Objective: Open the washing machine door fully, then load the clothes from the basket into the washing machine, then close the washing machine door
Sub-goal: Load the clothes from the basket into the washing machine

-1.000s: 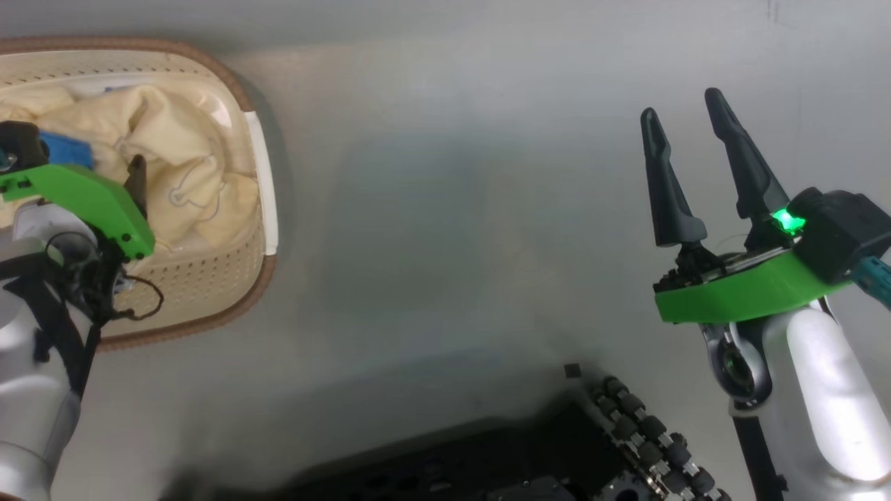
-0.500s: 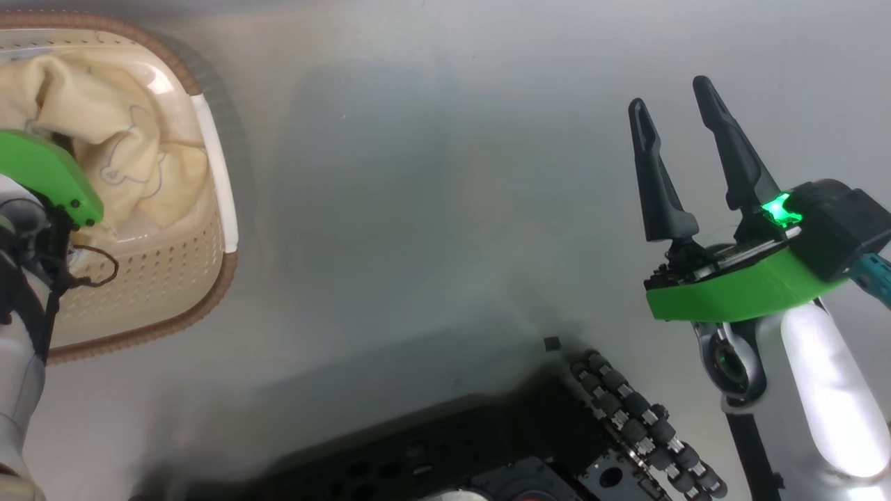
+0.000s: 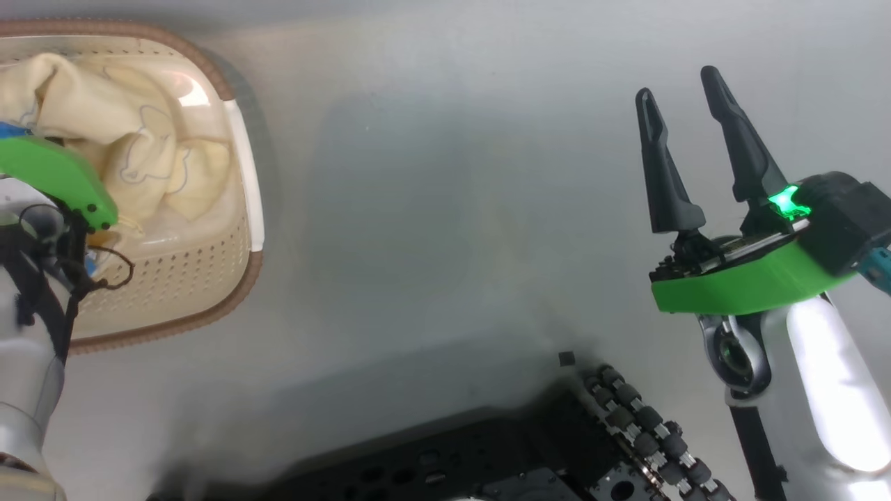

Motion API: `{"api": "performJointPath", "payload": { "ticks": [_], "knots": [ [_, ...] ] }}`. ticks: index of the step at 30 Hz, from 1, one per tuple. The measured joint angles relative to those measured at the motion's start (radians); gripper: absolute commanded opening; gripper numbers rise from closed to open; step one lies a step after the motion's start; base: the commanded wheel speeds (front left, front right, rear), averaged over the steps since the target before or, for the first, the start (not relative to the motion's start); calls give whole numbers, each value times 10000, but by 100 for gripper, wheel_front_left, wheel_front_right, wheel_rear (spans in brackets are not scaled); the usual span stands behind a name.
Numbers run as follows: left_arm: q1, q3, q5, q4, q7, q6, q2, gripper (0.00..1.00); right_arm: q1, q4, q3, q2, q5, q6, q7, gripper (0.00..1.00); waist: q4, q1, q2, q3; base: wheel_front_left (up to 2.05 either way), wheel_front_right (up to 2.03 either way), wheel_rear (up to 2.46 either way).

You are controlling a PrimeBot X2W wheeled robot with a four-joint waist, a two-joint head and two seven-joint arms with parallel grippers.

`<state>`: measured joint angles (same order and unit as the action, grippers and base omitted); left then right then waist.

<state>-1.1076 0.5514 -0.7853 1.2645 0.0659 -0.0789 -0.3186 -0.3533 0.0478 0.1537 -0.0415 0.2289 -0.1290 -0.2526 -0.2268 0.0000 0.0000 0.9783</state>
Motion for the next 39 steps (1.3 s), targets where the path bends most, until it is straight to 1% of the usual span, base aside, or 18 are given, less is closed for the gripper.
{"api": "performJointPath", "payload": {
  "ticks": [9, 11, 16, 18, 21, 24, 25, 26, 27, 28, 29, 39],
  "knots": [
    [127, 54, 35, -4, 1367, -186, 339, 0, 5, -104, -265, -2, -96, 0, -25, 100, 343, -1, 0, -751, 0, 0, 0],
    [267, 48, 35, -67, 1570, -261, 407, 0, 27, -125, -351, -2, -105, 0, -25, 100, 416, 0, 0, -978, 0, 0, 0],
    [912, -52, 35, -527, 1816, -270, 454, 0, 239, -134, -573, -4, -244, 0, -19, 100, 592, -1, 0, -1620, 0, 0, 0],
    [1223, -286, 63, -1095, 1816, -261, 412, 0, 423, -119, -685, -4, -301, 0, -10, 100, 663, -1, 0, -1892, 0, 0, 0],
    [1732, -679, 435, -2199, 1816, -155, 343, 0, 639, -100, -886, -4, -418, 0, 123, 100, 772, -1, 0, -2320, 0, 0, 0],
    [2407, -1060, 846, -3241, 1818, 23, 326, 0, 777, -50, -1018, -4, -510, 0, 242, 100, 872, -1, 1, -2766, 0, 0, 0],
    [2947, -1331, 1122, -3845, 1818, 165, 326, 0, 870, -54, -1066, -4, -531, 0, 316, 100, 928, -1, 0, -3071, 0, 0, 0],
    [2947, -1331, 1122, -3845, 1818, 165, 326, 0, 870, -54, -1066, -4, -531, 0, 316, 100, 928, -1, 0, -3071, 0, 0, 0],
    [3500, -1576, 1381, -4380, 1818, 272, 322, 0, 921, -54, -1104, -4, -558, 0, 343, 100, 970, -2, 1, -3389, 0, 0, 0],
    [3748, -1676, 1517, -4633, 1818, 288, 324, 0, 941, -56, -1124, -4, -560, 0, 347, 100, 989, -2, 1, -3545, 0, 0, 0],
    [3748, -1676, 1517, -4633, 1818, 288, 324, 0, 941, -56, -1124, -4, -560, 0, 347, 100, 989, -2, 1, -3545, 0, 0, 0],
    [5697, -2523, 2483, -6719, 1818, 713, 487, 0, 1327, -274, -1133, -4, -721, 0, 662, 100, 1149, -2, 1, -5163, 0, 0, 0]
  ]
}}
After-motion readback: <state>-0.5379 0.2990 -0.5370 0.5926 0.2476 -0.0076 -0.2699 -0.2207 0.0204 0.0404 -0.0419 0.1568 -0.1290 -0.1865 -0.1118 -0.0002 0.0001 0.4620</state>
